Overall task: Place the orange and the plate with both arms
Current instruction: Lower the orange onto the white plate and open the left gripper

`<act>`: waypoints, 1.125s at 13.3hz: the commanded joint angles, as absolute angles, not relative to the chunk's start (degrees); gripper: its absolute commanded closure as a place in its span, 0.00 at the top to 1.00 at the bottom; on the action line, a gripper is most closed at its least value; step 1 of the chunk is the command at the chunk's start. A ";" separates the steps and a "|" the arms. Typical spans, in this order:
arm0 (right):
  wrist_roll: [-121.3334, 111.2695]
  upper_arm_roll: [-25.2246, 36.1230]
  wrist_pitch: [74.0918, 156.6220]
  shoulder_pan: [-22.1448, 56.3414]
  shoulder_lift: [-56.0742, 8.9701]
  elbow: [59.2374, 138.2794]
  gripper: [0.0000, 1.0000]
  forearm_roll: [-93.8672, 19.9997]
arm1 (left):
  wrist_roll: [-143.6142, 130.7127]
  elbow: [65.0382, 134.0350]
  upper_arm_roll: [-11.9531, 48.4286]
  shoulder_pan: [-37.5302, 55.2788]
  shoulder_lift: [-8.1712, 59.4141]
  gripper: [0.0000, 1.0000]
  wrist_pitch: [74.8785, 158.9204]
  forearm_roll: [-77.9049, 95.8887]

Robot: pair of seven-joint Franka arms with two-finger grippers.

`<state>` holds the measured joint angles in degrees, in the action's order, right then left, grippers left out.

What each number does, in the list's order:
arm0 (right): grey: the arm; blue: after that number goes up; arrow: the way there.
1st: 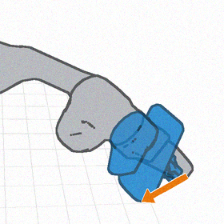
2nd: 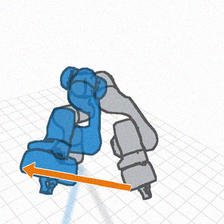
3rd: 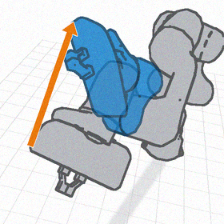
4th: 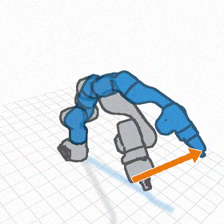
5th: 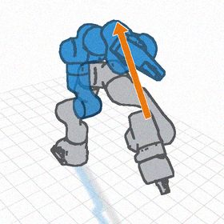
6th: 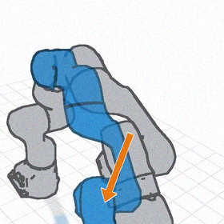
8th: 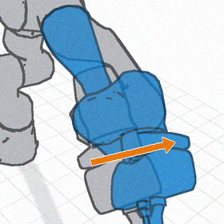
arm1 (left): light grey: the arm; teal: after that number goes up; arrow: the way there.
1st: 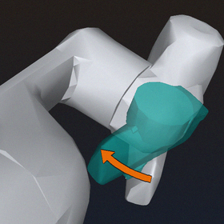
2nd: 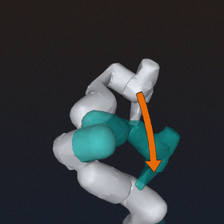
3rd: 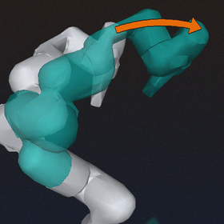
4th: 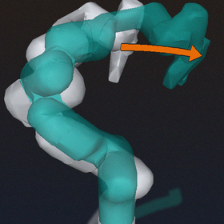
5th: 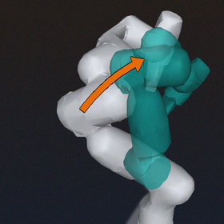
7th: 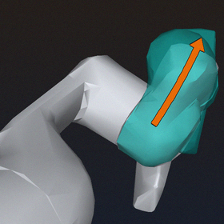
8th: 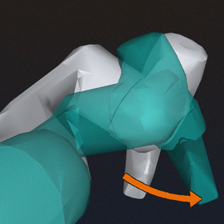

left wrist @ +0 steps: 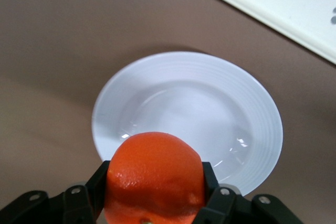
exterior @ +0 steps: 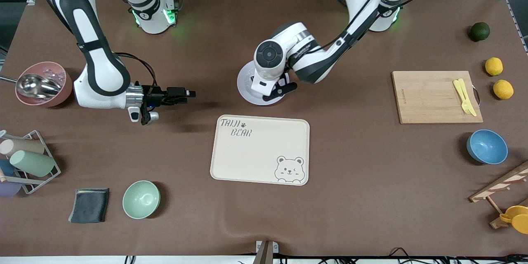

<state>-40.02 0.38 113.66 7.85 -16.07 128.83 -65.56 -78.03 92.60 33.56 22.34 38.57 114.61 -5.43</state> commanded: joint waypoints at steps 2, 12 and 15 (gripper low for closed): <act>-42.10 0.70 115.05 9.32 -16.52 129.64 1.00 -68.29 | -80.85 91.40 33.31 23.55 40.34 0.00 116.35 -5.71; -42.10 0.70 115.31 10.11 -16.79 129.64 1.00 -69.43 | -84.99 96.50 32.09 24.87 42.98 0.00 125.50 -9.49; -42.10 0.70 115.31 10.11 -16.87 129.64 1.00 -69.52 | -84.99 95.89 30.85 26.19 44.12 0.00 126.38 -10.02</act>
